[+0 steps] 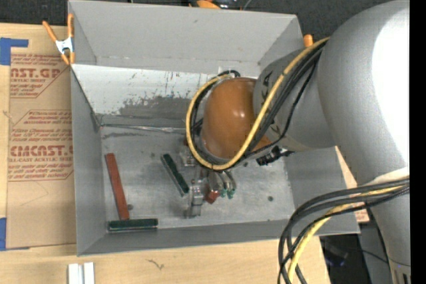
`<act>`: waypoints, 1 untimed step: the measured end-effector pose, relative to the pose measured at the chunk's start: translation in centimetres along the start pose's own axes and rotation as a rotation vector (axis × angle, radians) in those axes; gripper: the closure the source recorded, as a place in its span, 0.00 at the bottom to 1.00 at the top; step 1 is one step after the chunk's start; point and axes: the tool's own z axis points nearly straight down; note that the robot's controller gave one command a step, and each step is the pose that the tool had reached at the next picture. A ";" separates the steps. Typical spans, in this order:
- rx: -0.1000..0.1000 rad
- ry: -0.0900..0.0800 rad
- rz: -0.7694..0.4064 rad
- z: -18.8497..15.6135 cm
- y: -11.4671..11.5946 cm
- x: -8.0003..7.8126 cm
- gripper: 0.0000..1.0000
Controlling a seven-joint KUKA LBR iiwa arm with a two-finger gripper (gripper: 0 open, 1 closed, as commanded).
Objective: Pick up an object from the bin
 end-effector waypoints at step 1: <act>-0.003 -0.005 -0.001 -0.5 0.2 -0.2 1.00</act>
Offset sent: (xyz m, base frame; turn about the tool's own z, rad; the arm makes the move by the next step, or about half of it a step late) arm 0.0000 0.0000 0.0000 0.0000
